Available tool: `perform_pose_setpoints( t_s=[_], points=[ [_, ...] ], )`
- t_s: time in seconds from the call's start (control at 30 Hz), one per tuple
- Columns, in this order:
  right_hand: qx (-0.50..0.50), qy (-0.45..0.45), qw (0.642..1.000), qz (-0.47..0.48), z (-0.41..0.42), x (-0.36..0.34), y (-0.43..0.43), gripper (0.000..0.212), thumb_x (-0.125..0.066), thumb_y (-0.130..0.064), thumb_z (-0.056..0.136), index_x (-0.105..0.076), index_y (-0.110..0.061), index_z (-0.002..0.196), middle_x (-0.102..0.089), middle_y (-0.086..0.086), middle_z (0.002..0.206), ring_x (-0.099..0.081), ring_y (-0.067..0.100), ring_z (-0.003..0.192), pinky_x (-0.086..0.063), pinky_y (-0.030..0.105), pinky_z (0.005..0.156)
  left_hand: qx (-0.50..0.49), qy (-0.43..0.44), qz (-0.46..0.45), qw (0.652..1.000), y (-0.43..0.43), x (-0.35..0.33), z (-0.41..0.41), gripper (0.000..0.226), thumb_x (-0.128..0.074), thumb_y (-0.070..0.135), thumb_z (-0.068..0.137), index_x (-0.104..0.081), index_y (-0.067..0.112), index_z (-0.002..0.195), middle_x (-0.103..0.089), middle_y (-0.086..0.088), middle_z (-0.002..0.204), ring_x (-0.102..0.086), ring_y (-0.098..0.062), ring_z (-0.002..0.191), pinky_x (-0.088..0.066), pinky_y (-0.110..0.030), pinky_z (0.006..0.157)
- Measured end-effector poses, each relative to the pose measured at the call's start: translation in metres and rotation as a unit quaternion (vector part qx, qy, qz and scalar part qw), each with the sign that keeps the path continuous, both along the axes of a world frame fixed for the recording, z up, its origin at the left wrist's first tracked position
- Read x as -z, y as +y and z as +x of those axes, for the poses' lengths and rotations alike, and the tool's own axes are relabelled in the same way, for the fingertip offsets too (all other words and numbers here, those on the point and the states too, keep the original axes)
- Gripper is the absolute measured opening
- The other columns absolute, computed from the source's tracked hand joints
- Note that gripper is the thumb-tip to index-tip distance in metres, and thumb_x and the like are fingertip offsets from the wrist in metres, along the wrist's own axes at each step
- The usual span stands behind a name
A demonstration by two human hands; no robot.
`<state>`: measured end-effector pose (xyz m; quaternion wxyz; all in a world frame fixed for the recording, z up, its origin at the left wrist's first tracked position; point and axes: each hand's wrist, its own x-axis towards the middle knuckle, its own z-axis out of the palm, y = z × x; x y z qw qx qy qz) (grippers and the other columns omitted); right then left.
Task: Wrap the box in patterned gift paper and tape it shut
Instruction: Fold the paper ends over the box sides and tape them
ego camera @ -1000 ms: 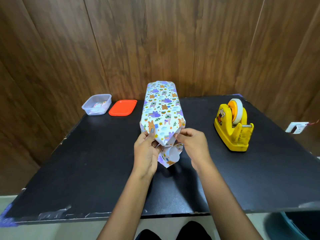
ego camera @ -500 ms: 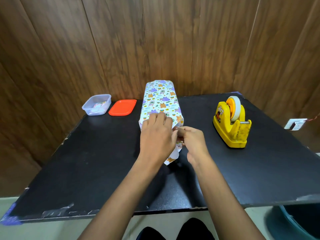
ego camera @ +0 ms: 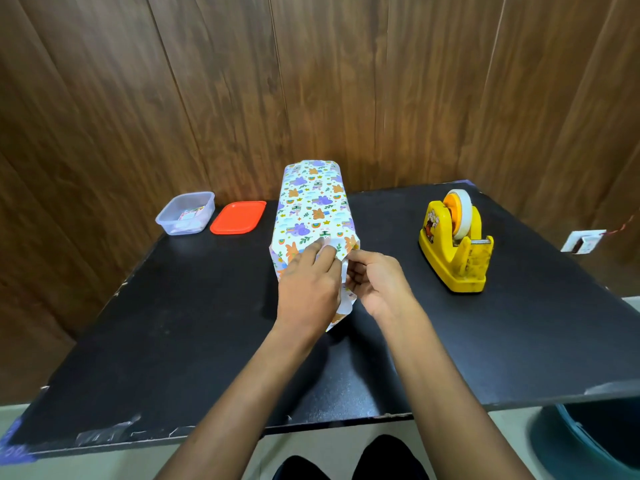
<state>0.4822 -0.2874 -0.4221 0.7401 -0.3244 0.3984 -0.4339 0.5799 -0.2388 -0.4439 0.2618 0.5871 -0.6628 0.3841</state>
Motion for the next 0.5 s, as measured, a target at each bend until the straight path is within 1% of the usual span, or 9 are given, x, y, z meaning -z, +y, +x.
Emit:
perform_pose_setpoints(
  t_s=[0.07, 0.1, 0.2, 0.23, 0.3, 0.37, 0.43, 0.5],
  points=[
    [-0.026, -0.009, 1.000, 0.010, -0.004, 0.001, -0.002, 0.021, -0.048, 0.007, 0.082, -0.057, -0.004, 0.066, -0.053, 0.008, 0.060, -0.046, 0.018, 0.055, -0.042, 0.028, 0.055, -0.011, -0.001, -0.002, 1.000, 0.000, 0.005, 0.000, 0.020, -0.046, 0.003, 0.078, -0.062, 0.006, 0.066, -0.065, -0.007, 0.076, -0.068, -0.027, 0.087, -0.055, -0.030, 0.063],
    [-0.045, -0.004, 0.999, 0.008, -0.006, 0.002, -0.003, 0.023, -0.046, 0.008, 0.082, -0.057, -0.005, 0.067, -0.053, 0.007, 0.061, -0.046, 0.018, 0.056, -0.044, 0.026, 0.055, -0.019, -0.001, -0.005, 1.000, 0.001, 0.008, -0.001, 0.020, -0.046, 0.004, 0.078, -0.063, 0.006, 0.068, -0.065, -0.007, 0.076, -0.068, -0.027, 0.085, -0.055, -0.031, 0.063],
    [-0.083, 0.030, 0.996, -0.020, -0.005, 0.007, -0.001, 0.024, -0.044, 0.009, 0.085, -0.057, -0.008, 0.076, -0.052, 0.009, 0.073, -0.047, 0.017, 0.061, -0.046, 0.024, 0.054, -0.053, 0.017, -0.031, 0.998, 0.002, 0.014, -0.005, 0.022, -0.046, 0.007, 0.082, -0.066, 0.006, 0.072, -0.065, -0.007, 0.077, -0.064, -0.028, 0.075, -0.051, -0.033, 0.065],
    [-0.080, 0.036, 0.996, -0.030, -0.003, 0.008, 0.000, 0.022, -0.045, 0.008, 0.086, -0.059, -0.007, 0.078, -0.054, 0.010, 0.075, -0.048, 0.017, 0.061, -0.046, 0.024, 0.054, -0.058, 0.029, -0.046, 0.997, 0.002, 0.015, -0.007, 0.024, -0.045, 0.009, 0.084, -0.066, 0.007, 0.072, -0.064, -0.007, 0.076, -0.062, -0.027, 0.073, -0.048, -0.033, 0.066],
    [-0.056, 0.040, 0.997, -0.046, -0.001, 0.009, 0.003, 0.023, -0.048, 0.008, 0.087, -0.061, -0.005, 0.075, -0.058, 0.009, 0.071, -0.050, 0.016, 0.057, -0.046, 0.022, 0.052, -0.054, 0.049, -0.079, 0.994, 0.000, 0.016, -0.010, 0.025, -0.044, 0.010, 0.084, -0.064, 0.008, 0.069, -0.062, -0.006, 0.073, -0.056, -0.024, 0.068, -0.039, -0.030, 0.064],
    [-0.026, 0.044, 0.997, -0.056, 0.002, 0.007, 0.006, 0.027, -0.049, 0.009, 0.087, -0.061, -0.007, 0.069, -0.060, 0.005, 0.063, -0.053, 0.011, 0.048, -0.043, 0.017, 0.044, -0.052, 0.048, -0.099, 0.993, -0.001, 0.017, -0.010, 0.024, -0.044, 0.009, 0.082, -0.062, 0.009, 0.066, -0.059, -0.005, 0.069, -0.050, -0.023, 0.065, -0.032, -0.029, 0.061],
    [-0.004, 0.050, 0.997, -0.062, 0.003, 0.005, 0.006, 0.030, -0.050, 0.010, 0.086, -0.059, -0.008, 0.064, -0.058, 0.002, 0.060, -0.051, 0.006, 0.042, -0.038, 0.013, 0.037, -0.059, 0.039, -0.107, 0.992, -0.002, 0.019, -0.008, 0.023, -0.045, 0.008, 0.082, -0.062, 0.010, 0.066, -0.058, -0.004, 0.068, -0.044, -0.022, 0.065, -0.028, -0.029, 0.060],
    [0.005, 0.050, 0.997, -0.057, 0.005, 0.003, 0.007, 0.030, -0.051, 0.010, 0.085, -0.058, -0.009, 0.062, -0.057, 0.003, 0.062, -0.049, 0.009, 0.048, -0.037, 0.013, 0.039, -0.067, 0.032, -0.106, 0.992, -0.003, 0.021, -0.006, 0.025, -0.045, 0.010, 0.083, -0.063, 0.011, 0.067, -0.058, -0.003, 0.069, -0.038, -0.020, 0.068, -0.027, -0.030, 0.060]
  ],
)
